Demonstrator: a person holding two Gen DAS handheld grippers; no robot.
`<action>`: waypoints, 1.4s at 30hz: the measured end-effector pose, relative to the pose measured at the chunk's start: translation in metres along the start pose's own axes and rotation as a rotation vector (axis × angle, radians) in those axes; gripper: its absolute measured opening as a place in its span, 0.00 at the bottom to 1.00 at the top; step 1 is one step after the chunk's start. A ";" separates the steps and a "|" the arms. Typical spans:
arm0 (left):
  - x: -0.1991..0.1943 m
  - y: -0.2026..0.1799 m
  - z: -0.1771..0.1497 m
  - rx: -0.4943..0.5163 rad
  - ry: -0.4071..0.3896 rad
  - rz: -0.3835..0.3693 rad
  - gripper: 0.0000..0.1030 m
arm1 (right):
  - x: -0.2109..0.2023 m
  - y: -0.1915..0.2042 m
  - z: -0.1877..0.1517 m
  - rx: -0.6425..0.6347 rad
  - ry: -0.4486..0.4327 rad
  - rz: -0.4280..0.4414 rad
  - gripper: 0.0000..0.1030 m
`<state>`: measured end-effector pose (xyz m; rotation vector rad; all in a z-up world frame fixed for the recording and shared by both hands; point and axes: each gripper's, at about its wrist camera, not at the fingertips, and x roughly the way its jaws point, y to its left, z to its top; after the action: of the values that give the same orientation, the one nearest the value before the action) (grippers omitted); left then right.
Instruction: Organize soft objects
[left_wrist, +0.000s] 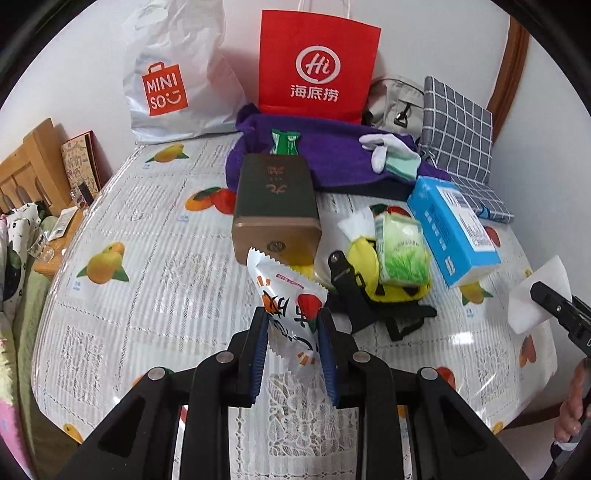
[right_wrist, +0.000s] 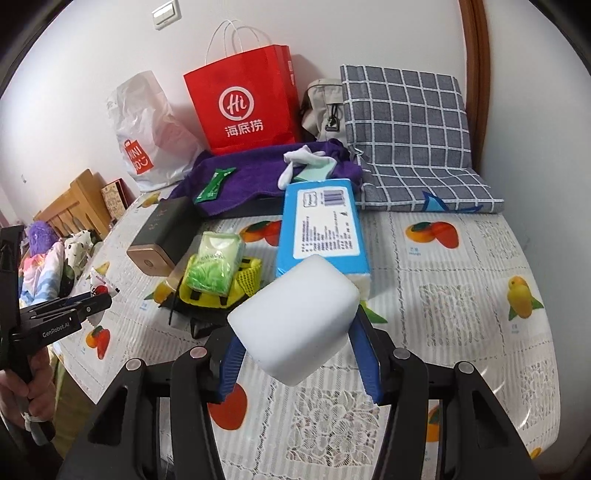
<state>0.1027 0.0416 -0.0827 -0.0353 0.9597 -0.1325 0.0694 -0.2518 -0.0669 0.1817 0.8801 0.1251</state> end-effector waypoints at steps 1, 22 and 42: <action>0.000 0.001 0.002 -0.003 -0.001 -0.001 0.24 | 0.001 0.001 0.003 -0.003 0.001 0.009 0.51; 0.019 0.009 0.083 -0.020 -0.040 -0.001 0.24 | 0.034 -0.003 0.071 0.017 -0.039 0.015 0.52; 0.075 0.006 0.168 -0.026 -0.037 0.023 0.24 | 0.104 0.003 0.163 -0.034 -0.036 -0.012 0.52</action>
<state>0.2834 0.0334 -0.0481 -0.0502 0.9246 -0.0976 0.2611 -0.2468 -0.0428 0.1466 0.8428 0.1249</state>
